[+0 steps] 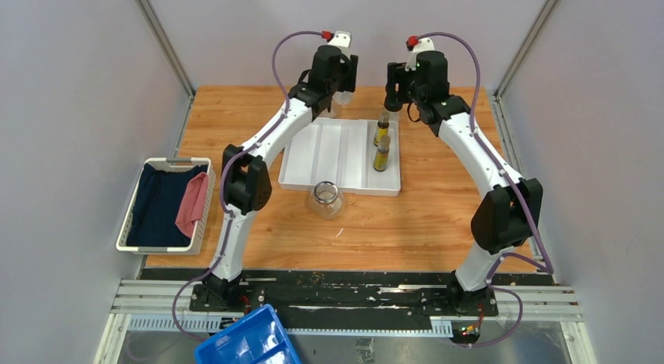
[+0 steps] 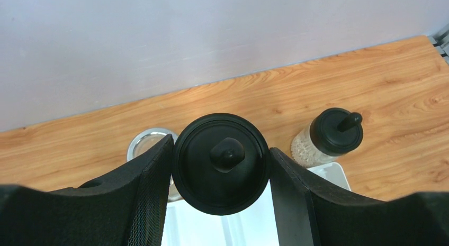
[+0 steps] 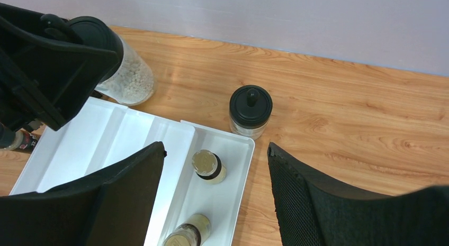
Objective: Organize the condiment bottles
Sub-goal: Place the bottle in the storage box.
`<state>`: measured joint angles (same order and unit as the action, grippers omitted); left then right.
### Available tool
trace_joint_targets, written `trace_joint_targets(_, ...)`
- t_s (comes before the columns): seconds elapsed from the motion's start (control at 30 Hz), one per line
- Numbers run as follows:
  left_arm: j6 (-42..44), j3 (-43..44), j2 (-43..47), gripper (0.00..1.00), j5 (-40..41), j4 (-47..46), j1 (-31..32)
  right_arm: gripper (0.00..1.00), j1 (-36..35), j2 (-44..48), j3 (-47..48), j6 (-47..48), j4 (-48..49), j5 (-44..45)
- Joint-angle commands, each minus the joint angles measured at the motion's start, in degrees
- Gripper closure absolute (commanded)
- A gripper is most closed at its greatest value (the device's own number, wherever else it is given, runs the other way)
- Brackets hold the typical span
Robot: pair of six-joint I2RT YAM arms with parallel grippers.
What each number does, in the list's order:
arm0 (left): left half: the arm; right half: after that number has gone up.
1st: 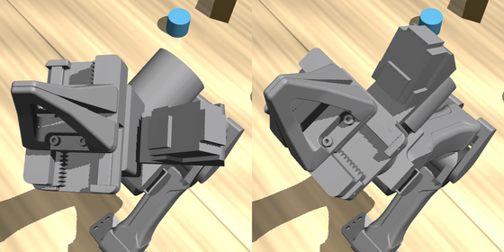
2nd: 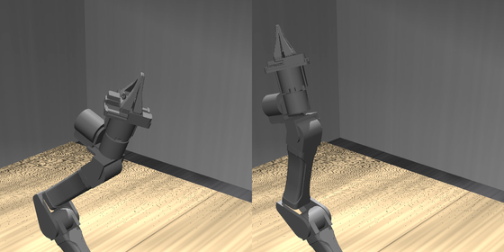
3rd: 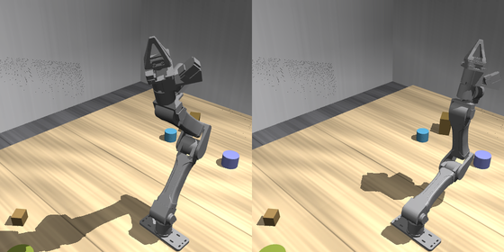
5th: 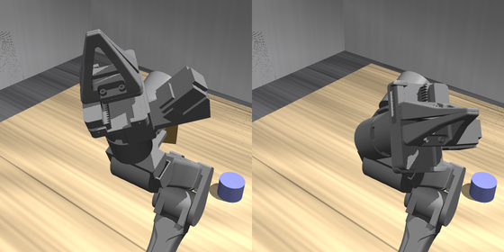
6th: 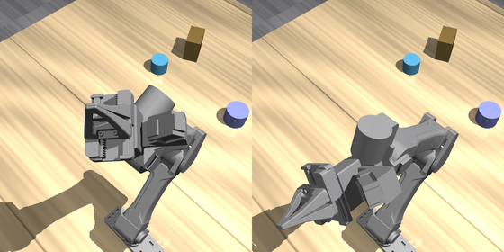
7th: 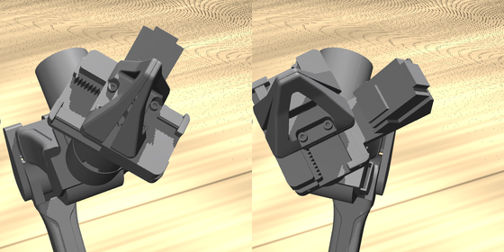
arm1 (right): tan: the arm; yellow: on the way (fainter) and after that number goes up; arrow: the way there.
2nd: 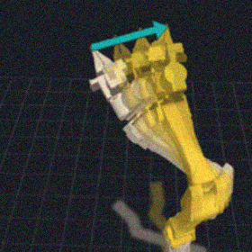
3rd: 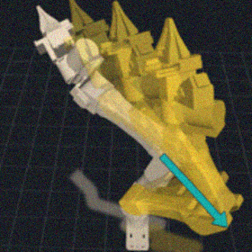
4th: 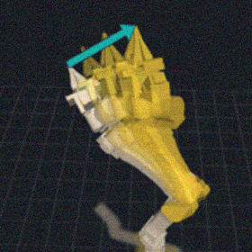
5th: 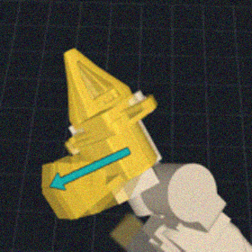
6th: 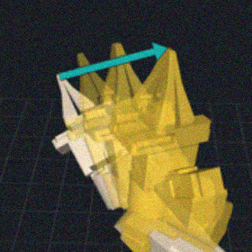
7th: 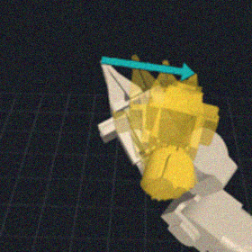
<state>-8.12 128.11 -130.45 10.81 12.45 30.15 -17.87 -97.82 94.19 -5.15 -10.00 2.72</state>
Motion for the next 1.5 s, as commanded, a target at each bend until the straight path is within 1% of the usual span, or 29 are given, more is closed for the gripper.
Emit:
trace_joint_targets(0.0, 0.3, -3.81, 6.24, 1.0, 2.87, -3.26, 0.41, 0.25, 0.05, 2.67, -0.97, -0.96, -0.68, -0.13)
trace_joint_targets(0.37, -2.1, -21.39, 17.44, 1.0, 8.71, -6.93, 0.19, 0.25, -0.8, 5.5, -2.26, -1.16, -1.58, 0.04)
trace_joint_targets(0.7, -6.55, -32.12, 22.77, 1.0, 11.86, -9.55, -1.85, 0.25, -0.99, 6.06, -2.85, -1.27, -2.12, -0.13)
trace_joint_targets(0.93, -9.65, -36.76, 23.58, 1.0, 13.7, -10.5, -4.0, 0.25, -1.42, 5.8, -2.89, -1.08, -2.13, -0.02)
trace_joint_targets(1.03, -10.78, -38.06, 23.41, 1.0, 13.04, -11.58, -4.84, 0.25, -1.63, 5.55, -2.87, -1.05, -2.12, 0.09)
trace_joint_targets(1.37, -12.86, -38.5, 21.12, 1.0, 11.16, -12.18, -6.45, 0.25, -2.16, 4.41, -2.74, -0.87, -1.87, 0.41)
trace_joint_targets(1.47, -13.56, -38.9, 20.48, 1.0, 10.56, -14.0, -6.68, 0.25, -2.16, 4.22, -2.74, -0.83, -1.79, 0.48)
